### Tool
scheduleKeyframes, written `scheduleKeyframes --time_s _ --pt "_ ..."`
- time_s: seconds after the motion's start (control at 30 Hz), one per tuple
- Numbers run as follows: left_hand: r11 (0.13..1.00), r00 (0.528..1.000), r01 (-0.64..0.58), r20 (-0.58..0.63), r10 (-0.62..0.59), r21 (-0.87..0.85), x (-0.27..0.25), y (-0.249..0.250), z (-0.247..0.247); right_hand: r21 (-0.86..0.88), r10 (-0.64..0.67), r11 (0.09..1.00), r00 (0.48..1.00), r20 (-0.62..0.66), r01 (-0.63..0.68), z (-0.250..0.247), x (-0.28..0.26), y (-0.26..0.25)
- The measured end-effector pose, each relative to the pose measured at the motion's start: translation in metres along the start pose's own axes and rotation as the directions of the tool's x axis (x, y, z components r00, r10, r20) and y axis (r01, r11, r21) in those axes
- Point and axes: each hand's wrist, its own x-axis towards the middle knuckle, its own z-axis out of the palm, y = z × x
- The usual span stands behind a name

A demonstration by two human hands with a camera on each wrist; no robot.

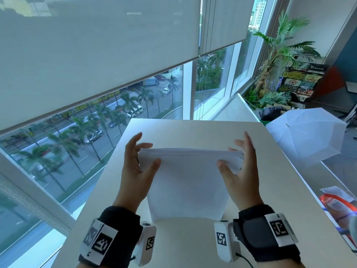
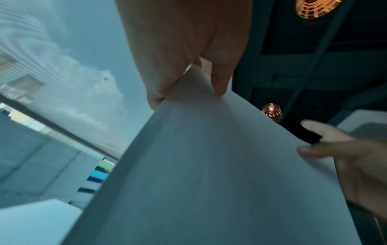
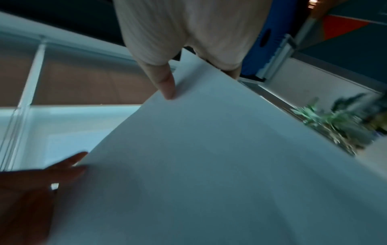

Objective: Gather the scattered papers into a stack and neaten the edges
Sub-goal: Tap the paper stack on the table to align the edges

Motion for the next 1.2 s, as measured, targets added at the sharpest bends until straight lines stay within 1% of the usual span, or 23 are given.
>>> scheduleKeyframes --time_s 0.07,0.1,0.17,0.27,0.37,0.43,0.5,0.6,0.63,0.67,0.7,0.73,0.77,0.8,0.83,0.87,0.9,0.93,0.97,1.0,1.1,1.2 --pt "0.965 0.993 -0.117 0.038 0.112 0.233 0.000 0.000 0.000 -0.167 -0.122 0.977 0.991 0.055 0.129 0.000 0.002 -0.001" --pt "0.939 0.988 -0.153 0.057 0.142 0.308 0.000 0.000 0.000 -0.220 -0.147 0.962 0.986 0.077 0.161 -0.001 0.003 0.000" --pt "0.913 0.986 -0.164 0.056 0.154 0.375 0.000 -0.001 0.002 -0.253 -0.155 0.951 0.982 0.105 0.177 -0.003 0.004 -0.002" --pt "0.902 0.989 -0.143 0.026 0.145 0.408 -0.001 0.001 0.002 -0.272 -0.159 0.945 0.981 0.114 0.184 -0.005 0.003 -0.002" --pt "0.901 0.992 -0.124 0.030 0.122 0.416 0.000 0.005 0.004 -0.308 -0.191 0.927 0.976 0.107 0.216 -0.004 0.001 -0.001" --pt "0.877 0.990 -0.136 0.032 0.137 0.462 0.001 0.007 0.006 -0.329 -0.214 0.913 0.970 0.116 0.241 -0.004 0.000 -0.002" --pt "0.861 0.989 -0.127 0.001 0.145 0.493 0.001 0.009 0.008 -0.340 -0.227 0.904 0.965 0.131 0.258 -0.003 0.001 -0.004" --pt "0.918 0.998 -0.025 -0.049 0.048 0.395 -0.004 0.010 0.009 -0.334 -0.226 0.909 0.968 0.106 0.249 -0.002 0.000 -0.006" --pt "0.940 0.999 0.006 -0.051 0.012 0.341 -0.005 0.008 0.009 -0.298 -0.186 0.934 0.980 0.069 0.198 -0.002 -0.001 -0.006" --pt "0.961 0.998 0.043 -0.053 -0.030 0.274 -0.007 0.004 0.008 -0.218 -0.103 0.970 0.995 0.016 0.104 -0.001 -0.003 -0.006" --pt "0.978 0.995 0.091 -0.049 -0.084 0.188 -0.007 -0.001 0.005 -0.099 0.029 0.995 0.999 -0.026 -0.031 -0.001 -0.005 -0.004" --pt "0.984 0.988 0.153 -0.034 -0.151 0.091 -0.007 -0.007 0.001 0.058 0.195 0.979 0.981 -0.022 -0.193 -0.001 -0.006 -0.002" --pt "0.976 0.976 0.219 0.010 -0.219 0.008 -0.007 -0.013 -0.003 0.208 0.337 0.918 0.941 0.041 -0.338 -0.002 -0.007 0.004" --pt "0.957 0.956 0.286 0.076 -0.283 -0.037 -0.006 -0.019 -0.006 0.305 0.412 0.845 0.899 0.149 -0.438 -0.004 -0.008 0.011" --pt "0.937 0.931 0.347 0.140 -0.337 -0.048 -0.006 -0.025 -0.008 0.334 0.441 0.792 0.857 0.266 -0.511 -0.006 -0.008 0.017" --pt "0.916 0.903 0.400 0.187 -0.388 -0.034 -0.006 -0.032 -0.010 0.310 0.463 0.757 0.806 0.368 -0.576 -0.008 -0.007 0.023" --pt "0.899 0.877 0.438 0.227 -0.423 -0.019 -0.007 -0.039 -0.010 0.262 0.481 0.734 0.752 0.451 -0.627 -0.010 -0.007 0.026" --pt "0.881 0.852 0.473 0.259 -0.454 -0.012 -0.008 -0.046 -0.011 0.205 0.502 0.718 0.699 0.509 -0.665 -0.010 -0.007 0.028" --pt "0.863 0.828 0.504 0.290 -0.479 -0.015 -0.008 -0.053 -0.011 0.156 0.521 0.710 0.661 0.540 -0.687 -0.010 -0.007 0.032" --pt "0.845 0.805 0.534 0.316 -0.502 -0.017 -0.009 -0.059 -0.011 0.121 0.538 0.707 0.640 0.549 -0.697 -0.009 -0.007 0.035" --pt "0.805 0.753 0.593 0.338 -0.565 0.024 -0.015 -0.073 -0.012 0.100 0.592 0.683 0.629 0.505 -0.723 -0.004 -0.012 0.041" --pt "0.749 0.717 0.662 0.266 -0.645 0.032 -0.028 -0.083 -0.011 0.093 0.621 0.685 0.646 0.444 -0.722 0.005 -0.020 0.039"
